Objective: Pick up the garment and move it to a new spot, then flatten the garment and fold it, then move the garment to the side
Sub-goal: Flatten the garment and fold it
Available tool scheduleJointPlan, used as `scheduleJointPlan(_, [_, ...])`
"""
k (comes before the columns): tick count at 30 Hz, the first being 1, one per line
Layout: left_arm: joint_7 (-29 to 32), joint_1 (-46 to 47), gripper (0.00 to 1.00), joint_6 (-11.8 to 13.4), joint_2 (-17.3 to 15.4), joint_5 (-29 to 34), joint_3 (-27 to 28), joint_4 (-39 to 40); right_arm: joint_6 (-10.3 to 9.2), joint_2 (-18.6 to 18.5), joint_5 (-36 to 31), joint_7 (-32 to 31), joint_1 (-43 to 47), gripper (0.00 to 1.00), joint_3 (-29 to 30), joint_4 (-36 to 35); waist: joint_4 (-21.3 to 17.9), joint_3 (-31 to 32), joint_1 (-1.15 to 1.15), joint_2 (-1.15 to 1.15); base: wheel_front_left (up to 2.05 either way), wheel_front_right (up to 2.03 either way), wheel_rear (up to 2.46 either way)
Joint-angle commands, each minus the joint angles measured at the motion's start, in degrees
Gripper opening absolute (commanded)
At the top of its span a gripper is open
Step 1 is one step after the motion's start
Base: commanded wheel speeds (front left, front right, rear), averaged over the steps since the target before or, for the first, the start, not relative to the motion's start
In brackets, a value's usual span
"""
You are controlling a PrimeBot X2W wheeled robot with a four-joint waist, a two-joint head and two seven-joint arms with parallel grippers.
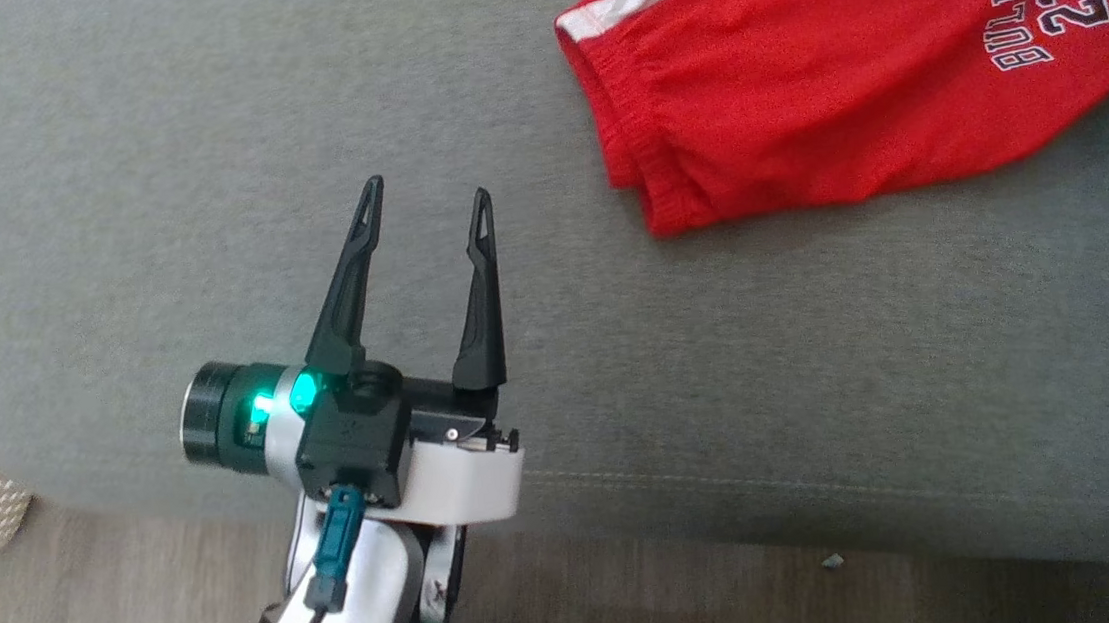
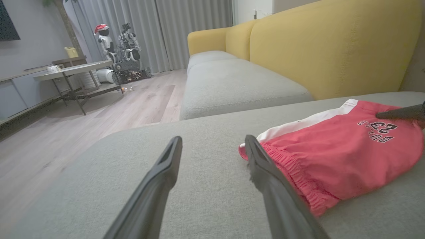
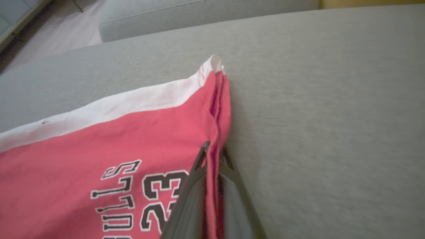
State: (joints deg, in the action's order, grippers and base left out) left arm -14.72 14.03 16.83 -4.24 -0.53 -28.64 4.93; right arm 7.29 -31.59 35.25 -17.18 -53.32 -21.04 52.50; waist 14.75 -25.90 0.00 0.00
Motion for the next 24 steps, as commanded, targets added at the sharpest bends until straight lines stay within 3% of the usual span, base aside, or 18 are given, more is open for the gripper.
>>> scheduleJointPlan(1, [-0.3, 0.2, 1.00, 0.3, -1.4, 0.6, 2.1, 1.4, 0.20, -2.0, 0.2, 1.0, 1.3, 0.00, 0.0, -2.8, -2.8, 1.4, 0.00, 0.00, 0.00, 0.00, 0.00])
scheduleJointPlan(12, [-0.3, 0.2, 1.00, -0.1, -1.7, 0.1, 1.5, 0.1, 0.20, -6.8, -4.2, 0.8, 0.9, 0.00, 1.9, -8.1, -5.6, 2.5, 0.00, 0.00, 0.00, 0.00, 0.00])
scheduleJointPlan(17, [-0.3, -0.1, 1.00, -0.5, -1.6, -0.3, 0.9, -1.1, 0.20, -3.1, -8.5, -1.8, 0.2, 0.00, 0.4, -16.1, -5.7, 3.9, 0.00, 0.00, 0.00, 0.00, 0.00])
scheduleJointPlan(24, [-0.3, -0.2, 1.00, -0.8, -1.5, -0.7, 1.0, -1.3, 0.20, 1.3, -9.4, -7.1, 2.3, 0.00, -2.0, -27.8, -4.8, 5.4, 0.00, 0.00, 0.00, 0.00, 0.00])
